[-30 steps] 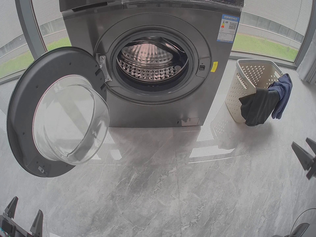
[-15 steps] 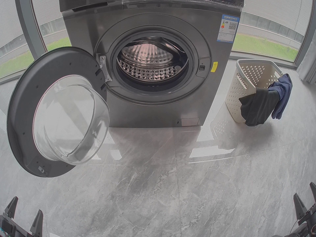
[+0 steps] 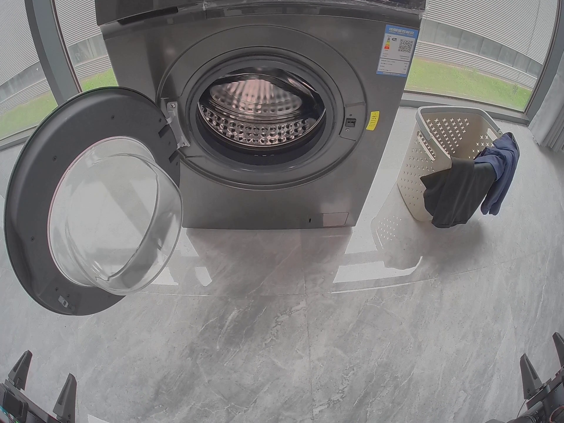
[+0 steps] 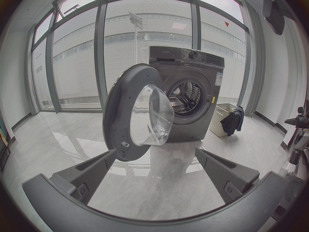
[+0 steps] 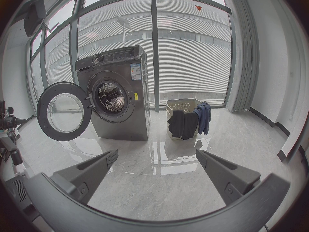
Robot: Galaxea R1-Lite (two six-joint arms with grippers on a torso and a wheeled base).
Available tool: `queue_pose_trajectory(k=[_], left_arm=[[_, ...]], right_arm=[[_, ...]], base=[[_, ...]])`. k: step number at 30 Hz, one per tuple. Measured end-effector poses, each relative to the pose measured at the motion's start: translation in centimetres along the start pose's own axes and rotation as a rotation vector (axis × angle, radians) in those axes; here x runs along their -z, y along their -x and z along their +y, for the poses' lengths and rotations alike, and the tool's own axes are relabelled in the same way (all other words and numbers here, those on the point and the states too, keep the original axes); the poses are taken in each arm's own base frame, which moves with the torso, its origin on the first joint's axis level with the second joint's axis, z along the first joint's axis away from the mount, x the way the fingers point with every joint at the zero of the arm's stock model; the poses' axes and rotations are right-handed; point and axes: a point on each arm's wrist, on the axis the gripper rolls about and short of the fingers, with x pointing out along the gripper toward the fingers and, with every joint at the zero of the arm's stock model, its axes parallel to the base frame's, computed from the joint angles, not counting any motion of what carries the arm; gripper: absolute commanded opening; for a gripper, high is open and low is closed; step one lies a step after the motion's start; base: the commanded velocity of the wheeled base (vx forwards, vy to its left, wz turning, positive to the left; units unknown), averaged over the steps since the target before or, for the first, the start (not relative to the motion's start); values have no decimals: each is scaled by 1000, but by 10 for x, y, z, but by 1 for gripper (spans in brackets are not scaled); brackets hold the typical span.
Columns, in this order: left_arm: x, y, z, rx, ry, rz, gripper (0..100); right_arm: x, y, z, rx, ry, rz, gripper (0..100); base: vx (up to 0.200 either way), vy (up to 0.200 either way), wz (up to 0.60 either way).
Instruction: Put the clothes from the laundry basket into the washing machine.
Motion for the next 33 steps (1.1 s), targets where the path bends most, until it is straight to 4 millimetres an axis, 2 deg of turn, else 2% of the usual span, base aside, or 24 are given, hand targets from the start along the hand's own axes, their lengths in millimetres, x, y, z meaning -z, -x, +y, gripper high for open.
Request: queue_pose_trajectory(k=[10,25,33], left_arm=[[0,0,0,0,3,0,100],[0,0,0,0,3,0,100],[0,0,0,-1,3,0,100]], right_arm=[[0,0,0,0,1,-4,100],[0,0,0,1,1,-4,100],[0,0,0,0,1,-3,100]], base=[[0,-200,0],[0,0,0],[0,-200,0]])
